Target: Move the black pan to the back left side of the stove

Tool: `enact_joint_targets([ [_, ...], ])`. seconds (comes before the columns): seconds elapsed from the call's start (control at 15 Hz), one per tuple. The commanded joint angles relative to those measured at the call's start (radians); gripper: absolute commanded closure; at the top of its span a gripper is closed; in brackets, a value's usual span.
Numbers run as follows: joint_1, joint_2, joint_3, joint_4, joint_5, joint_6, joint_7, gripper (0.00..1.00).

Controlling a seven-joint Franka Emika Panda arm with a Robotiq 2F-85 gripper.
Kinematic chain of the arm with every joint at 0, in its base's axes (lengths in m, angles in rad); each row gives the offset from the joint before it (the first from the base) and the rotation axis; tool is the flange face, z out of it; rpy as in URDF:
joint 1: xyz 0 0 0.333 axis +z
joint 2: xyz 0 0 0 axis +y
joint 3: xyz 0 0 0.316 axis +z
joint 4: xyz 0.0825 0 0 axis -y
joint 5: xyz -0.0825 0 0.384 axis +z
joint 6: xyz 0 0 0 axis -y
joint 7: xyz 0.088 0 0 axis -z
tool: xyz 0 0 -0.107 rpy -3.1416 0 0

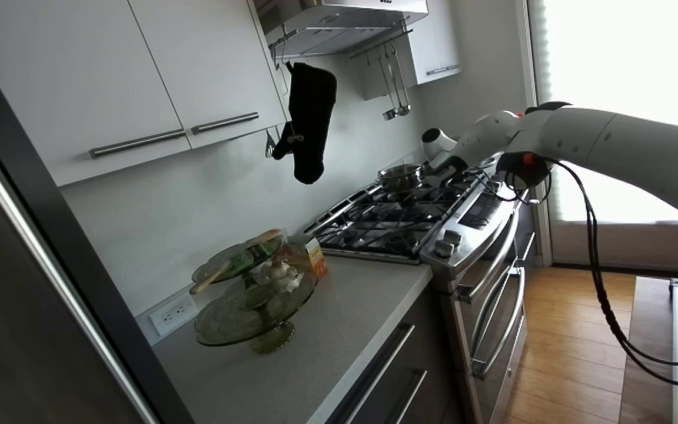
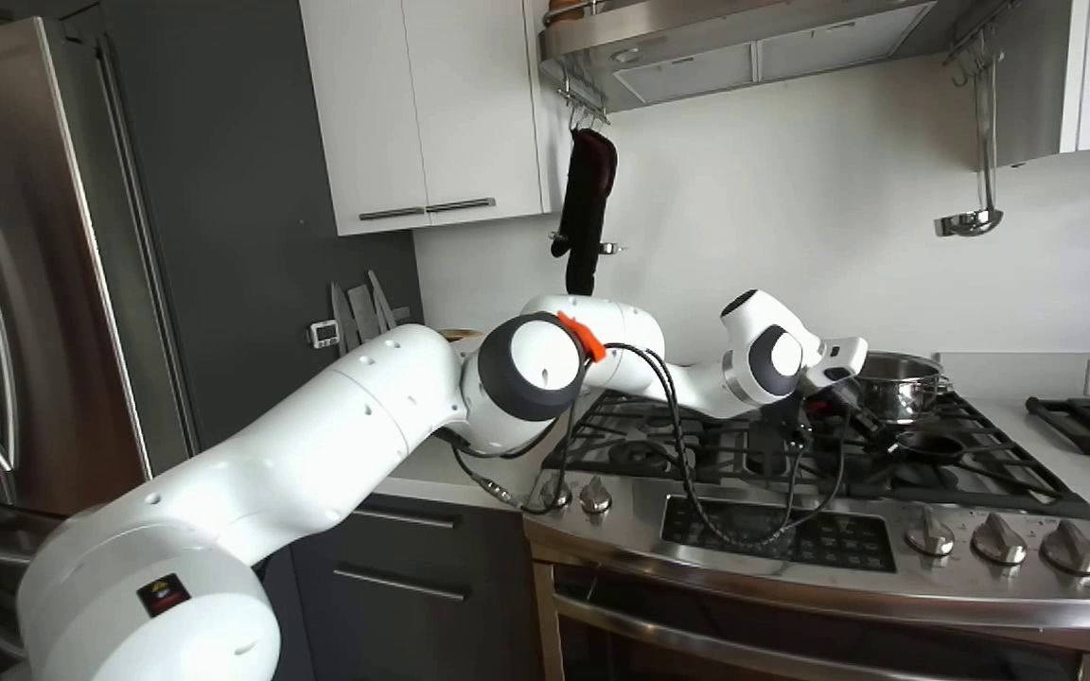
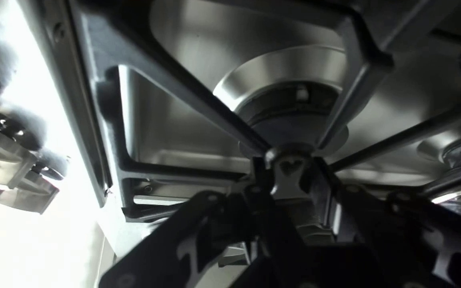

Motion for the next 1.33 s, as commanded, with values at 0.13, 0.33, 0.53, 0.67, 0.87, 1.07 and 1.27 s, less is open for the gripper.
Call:
enact_joint_targets([
  [0.13, -0.016, 0.049, -0.024, 0.074, -0.005, -0.021, 0.039, 0.95],
  [0.33, -0.018, 0.04, -0.018, 0.068, 0.001, -0.012, 0.037, 0.95],
  [0.53, -0.011, 0.005, -0.011, 0.029, 0.01, 0.033, 0.032, 0.95],
  [0.67, -0.007, -0.021, -0.005, 0.0, 0.017, 0.076, 0.023, 0.95],
  [0.87, 0.001, -0.062, 0.003, -0.044, 0.016, 0.134, -0.004, 0.95],
  [1.07, 0.018, -0.168, 0.06, -0.174, 0.011, 0.157, -0.151, 0.95],
  [1.27, 0.039, -0.277, 0.075, -0.315, -0.007, 0.192, -0.28, 0.95],
])
